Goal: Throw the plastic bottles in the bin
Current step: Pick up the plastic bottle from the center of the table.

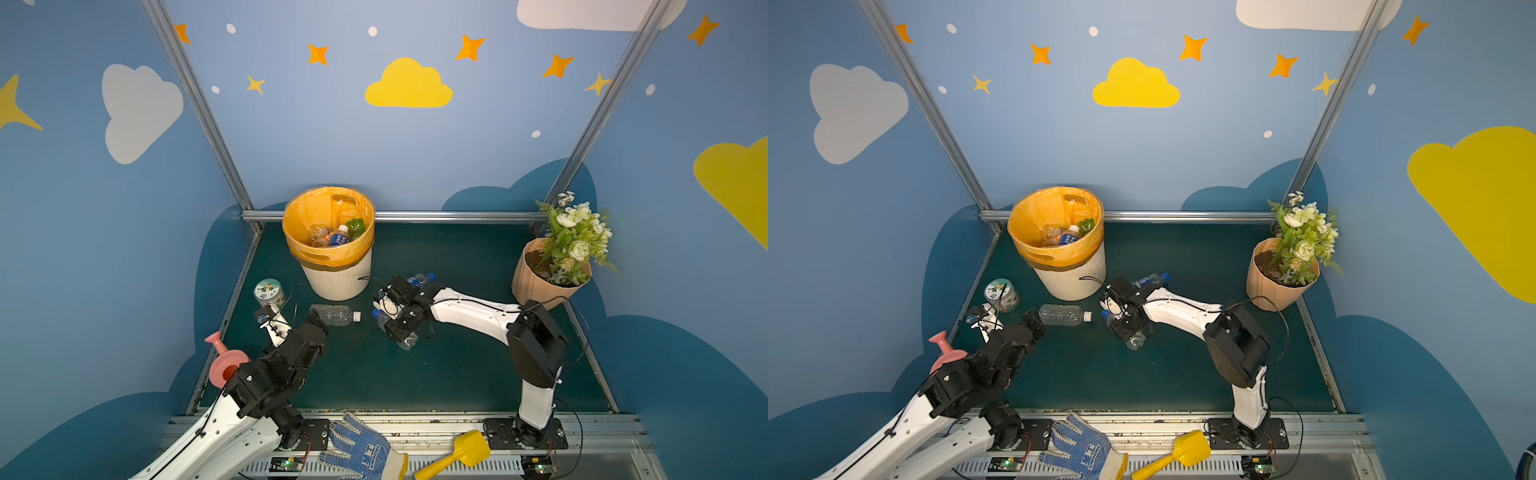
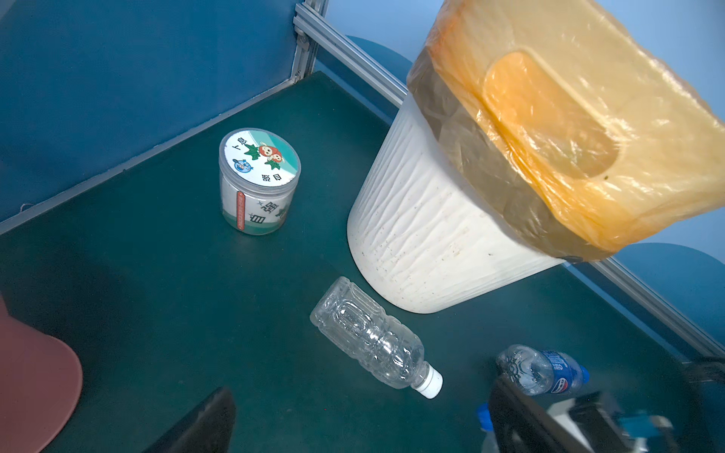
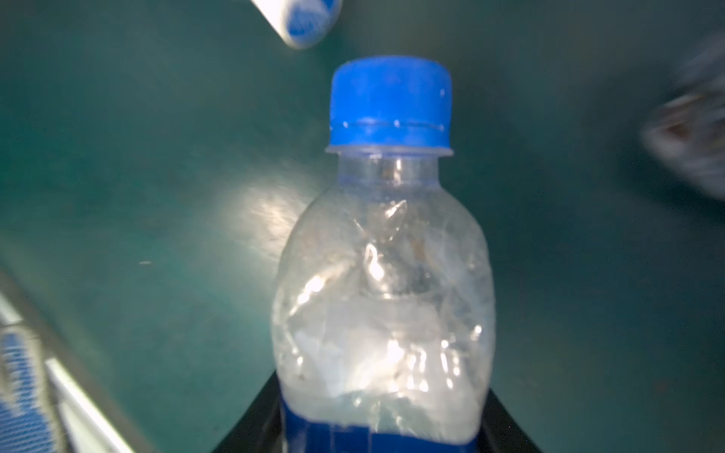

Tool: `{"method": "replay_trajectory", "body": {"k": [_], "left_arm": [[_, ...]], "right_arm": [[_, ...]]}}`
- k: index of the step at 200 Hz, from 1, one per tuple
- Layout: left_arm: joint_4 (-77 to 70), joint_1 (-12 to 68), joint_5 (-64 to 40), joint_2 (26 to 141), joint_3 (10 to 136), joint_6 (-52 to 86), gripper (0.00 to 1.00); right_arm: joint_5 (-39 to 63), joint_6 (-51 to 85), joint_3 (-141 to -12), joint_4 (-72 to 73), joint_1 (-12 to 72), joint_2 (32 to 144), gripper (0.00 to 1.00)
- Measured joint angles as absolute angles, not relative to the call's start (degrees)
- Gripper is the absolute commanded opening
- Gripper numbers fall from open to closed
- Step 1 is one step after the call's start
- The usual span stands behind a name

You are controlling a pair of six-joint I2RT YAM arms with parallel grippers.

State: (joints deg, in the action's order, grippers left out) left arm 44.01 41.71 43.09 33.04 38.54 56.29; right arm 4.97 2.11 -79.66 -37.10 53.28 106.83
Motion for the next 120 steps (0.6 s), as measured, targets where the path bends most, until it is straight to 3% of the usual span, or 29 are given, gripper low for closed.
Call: {"method": "replay_trajectory", "body": {"k": [69, 120], "left_arm": [[45.41, 41.21, 42.98, 32.16, 36.62, 58.83, 1.00], [45.67, 40.86, 42.65, 32.32, 36.38, 59.31, 1.00]], "right_arm": [[5.54, 2.09, -79.68, -32.77, 48.64, 85.73, 0.49], [5.96, 2.07, -82.67, -23.77, 45.10, 78.06, 0.50]]}}
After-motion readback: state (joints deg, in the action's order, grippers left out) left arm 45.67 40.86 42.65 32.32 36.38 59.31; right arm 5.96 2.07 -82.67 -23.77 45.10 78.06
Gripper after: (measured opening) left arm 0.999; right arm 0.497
